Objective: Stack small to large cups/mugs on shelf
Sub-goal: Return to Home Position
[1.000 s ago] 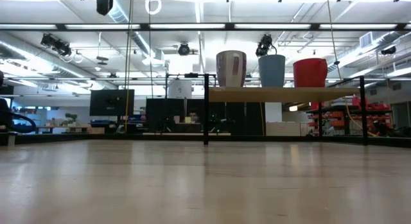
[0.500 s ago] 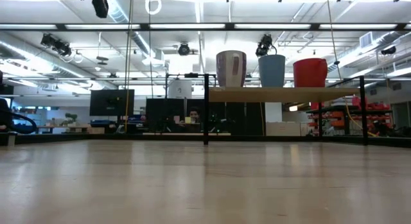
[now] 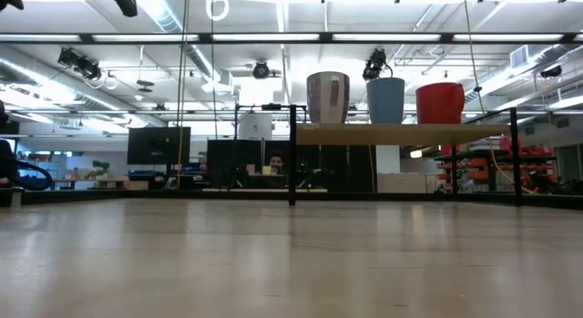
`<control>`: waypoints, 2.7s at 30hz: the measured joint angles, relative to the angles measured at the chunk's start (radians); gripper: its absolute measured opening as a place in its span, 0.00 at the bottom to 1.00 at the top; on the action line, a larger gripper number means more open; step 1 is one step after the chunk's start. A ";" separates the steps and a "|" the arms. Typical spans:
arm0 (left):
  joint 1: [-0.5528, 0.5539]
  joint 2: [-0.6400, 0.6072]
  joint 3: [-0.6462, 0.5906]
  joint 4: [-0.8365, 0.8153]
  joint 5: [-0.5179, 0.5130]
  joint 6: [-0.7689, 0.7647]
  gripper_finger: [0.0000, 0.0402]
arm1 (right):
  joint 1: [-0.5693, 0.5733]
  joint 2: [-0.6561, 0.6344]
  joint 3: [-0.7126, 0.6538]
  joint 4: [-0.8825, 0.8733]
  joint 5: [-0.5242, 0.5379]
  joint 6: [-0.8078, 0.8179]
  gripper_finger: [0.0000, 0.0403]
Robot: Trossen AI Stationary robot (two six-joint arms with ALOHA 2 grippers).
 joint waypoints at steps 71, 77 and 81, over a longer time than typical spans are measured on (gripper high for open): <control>0.010 -0.068 -0.413 -0.077 0.031 0.074 0.10 | 0.000 0.021 -0.456 -0.154 0.010 -0.134 0.03; 0.010 -0.068 -0.413 -0.077 0.031 0.074 0.08 | 0.000 0.022 -0.456 -0.154 0.010 -0.134 0.03; 0.010 -0.068 -0.413 -0.077 0.031 0.074 0.07 | 0.000 0.022 -0.456 -0.154 0.010 -0.134 0.03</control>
